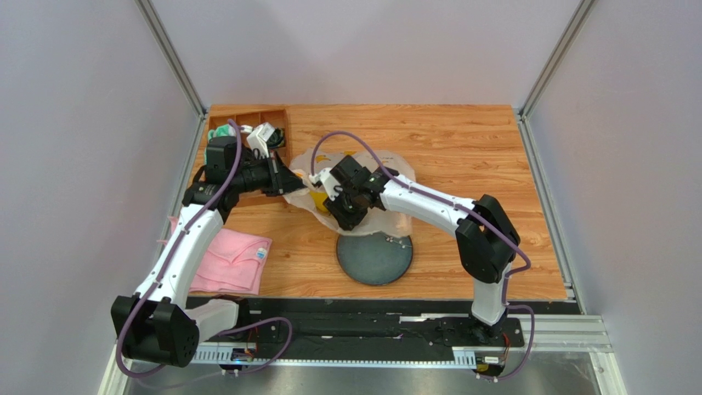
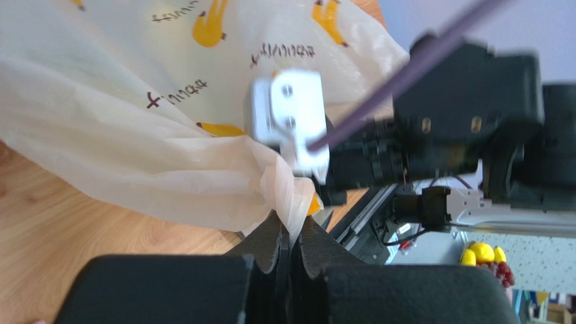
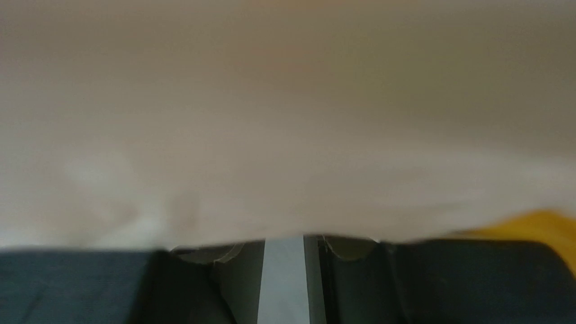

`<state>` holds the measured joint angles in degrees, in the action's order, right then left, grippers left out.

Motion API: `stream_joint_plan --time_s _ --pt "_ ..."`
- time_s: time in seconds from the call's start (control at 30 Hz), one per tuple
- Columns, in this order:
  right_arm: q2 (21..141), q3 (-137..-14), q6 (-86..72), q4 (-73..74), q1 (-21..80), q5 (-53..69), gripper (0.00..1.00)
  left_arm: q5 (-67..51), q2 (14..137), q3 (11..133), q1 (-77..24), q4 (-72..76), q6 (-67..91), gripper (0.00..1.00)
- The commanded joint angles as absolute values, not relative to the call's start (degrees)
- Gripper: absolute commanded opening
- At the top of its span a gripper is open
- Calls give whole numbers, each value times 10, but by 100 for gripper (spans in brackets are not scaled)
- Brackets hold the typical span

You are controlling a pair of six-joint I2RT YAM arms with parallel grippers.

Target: Take the fake fruits out of the plastic bag

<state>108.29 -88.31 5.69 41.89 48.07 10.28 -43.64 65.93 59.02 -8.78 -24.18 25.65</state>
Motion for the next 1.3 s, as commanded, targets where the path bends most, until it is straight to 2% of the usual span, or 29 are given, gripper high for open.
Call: stream_joint_plan --time_s 0.0,0.1,0.17,0.27,0.3,0.37,0.4,0.47,0.83,0.93,0.97,1.07,1.27 --pt "1042 -846 51 403 536 94 29 -414 613 551 -69 -214 302 2" --pt "1062 -881 47 405 521 55 29 -399 578 513 -68 -207 291 3" --pt "1080 -924 31 406 499 33 33 -396 555 494 -68 -203 286 3" --pt "1118 -974 24 410 486 12 55 -398 532 466 -68 -200 286 3" --pt "1126 -981 19 409 486 4 73 -396 528 463 -68 -200 284 3" --pt "1150 -999 7 410 488 1 83 -407 528 466 -68 -200 268 3" --pt "1157 -1003 4 410 488 -17 91 -417 529 468 -68 -200 265 3" --pt "1175 -1014 -30 411 492 -36 100 -425 528 467 -68 -203 258 3" --pt "1239 -1023 -40 416 497 -34 100 -425 539 468 -68 -205 247 3" --pt "1250 -1027 -9 409 495 -9 79 -420 542 468 -67 -200 247 3" --pt "1250 -1029 -3 410 495 -9 67 -418 541 468 -67 -200 245 3" --pt "1238 -1042 23 410 493 19 53 -415 540 467 -67 -197 244 3" --pt "1158 -1068 68 445 488 82 39 -399 537 462 -63 -178 247 3"
